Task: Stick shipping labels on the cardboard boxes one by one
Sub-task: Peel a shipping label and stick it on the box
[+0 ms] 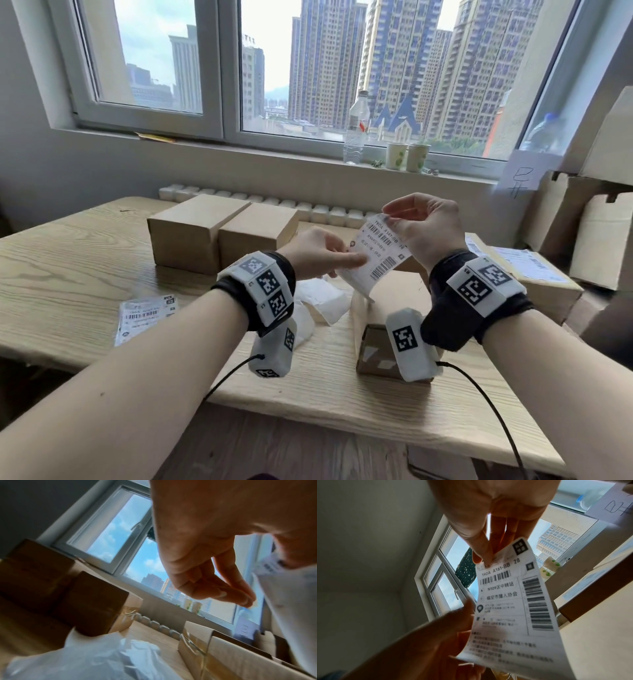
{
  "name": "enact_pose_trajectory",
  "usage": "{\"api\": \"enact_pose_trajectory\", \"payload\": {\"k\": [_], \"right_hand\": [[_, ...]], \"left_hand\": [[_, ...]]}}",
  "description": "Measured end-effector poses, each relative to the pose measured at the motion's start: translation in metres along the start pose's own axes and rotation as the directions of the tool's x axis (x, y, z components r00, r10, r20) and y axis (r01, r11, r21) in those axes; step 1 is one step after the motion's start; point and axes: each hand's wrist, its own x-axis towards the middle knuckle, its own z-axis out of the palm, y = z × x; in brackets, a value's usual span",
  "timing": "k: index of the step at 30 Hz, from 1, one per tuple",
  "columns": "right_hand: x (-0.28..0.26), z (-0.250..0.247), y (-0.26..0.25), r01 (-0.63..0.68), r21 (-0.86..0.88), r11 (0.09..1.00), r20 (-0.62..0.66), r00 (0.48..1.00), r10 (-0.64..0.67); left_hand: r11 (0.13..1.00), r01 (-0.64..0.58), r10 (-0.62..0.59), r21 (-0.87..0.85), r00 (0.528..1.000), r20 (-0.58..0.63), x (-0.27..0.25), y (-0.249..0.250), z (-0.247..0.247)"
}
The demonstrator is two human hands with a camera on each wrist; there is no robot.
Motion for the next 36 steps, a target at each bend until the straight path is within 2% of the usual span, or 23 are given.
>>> {"api": "enact_pose_trajectory", "payload": {"k": [3, 5, 7, 9, 11, 13, 18, 22, 25, 30, 36], "right_hand": [[-0.003, -0.011, -0.001, 0.011, 0.011, 1.000, -0.025, 1.000, -0.011], [-0.003, -0.023, 0.000, 0.000, -0.049, 0.999, -0.081, 0.997, -0.004], [-0.006, -0.035, 0.003, -0.094, -0.074, 0.993, -0.114, 0.990, 0.086], [-0.012, -0.044, 0.010, -0.246, -0.041, 0.968, -0.020, 0.969, 0.245], [-0.020, -0.048, 0.020, -0.380, 0.004, 0.925, 0.141, 0.916, 0.376], [-0.028, -0.051, 0.029, -0.441, 0.037, 0.897, 0.220, 0.879, 0.423], [-0.032, -0.064, 0.038, -0.510, 0.089, 0.856, 0.268, 0.840, 0.472], [-0.037, -0.068, 0.044, -0.517, 0.023, 0.855, 0.309, 0.818, 0.486], [-0.040, -0.070, 0.047, -0.504, -0.037, 0.863, 0.335, 0.808, 0.486], [-0.041, -0.070, 0.048, -0.506, -0.069, 0.860, 0.366, 0.789, 0.493], [-0.039, -0.064, 0.051, -0.432, -0.183, 0.883, 0.329, 0.820, 0.469]], "left_hand": [[0.999, -0.027, 0.026, -0.026, 0.999, -0.027, 0.006, 0.008, 0.011], [0.995, -0.024, 0.017, -0.098, 0.997, -0.070, 0.009, 0.013, 0.014], [0.981, -0.018, -0.003, -0.194, 0.994, -0.106, 0.009, 0.016, 0.016], [0.961, 0.004, -0.036, -0.277, 0.994, -0.108, 0.009, 0.019, 0.018], [0.943, 0.030, -0.063, -0.332, 0.994, -0.089, 0.009, 0.022, 0.023], [0.938, 0.056, -0.082, -0.342, 0.995, -0.063, 0.008, 0.026, 0.030], [0.930, 0.119, -0.121, -0.349, 0.993, 0.017, 0.006, 0.031, 0.043], [0.943, 0.152, -0.139, -0.296, 0.988, 0.063, 0.006, 0.031, 0.048], [0.918, 0.200, -0.172, -0.341, 0.979, 0.111, 0.005, 0.032, 0.050], [0.921, 0.210, -0.179, -0.329, 0.976, 0.124, 0.001, 0.031, 0.051], [0.951, 0.191, -0.177, -0.243, 0.981, 0.079, 0.004, 0.028, 0.052]]}}
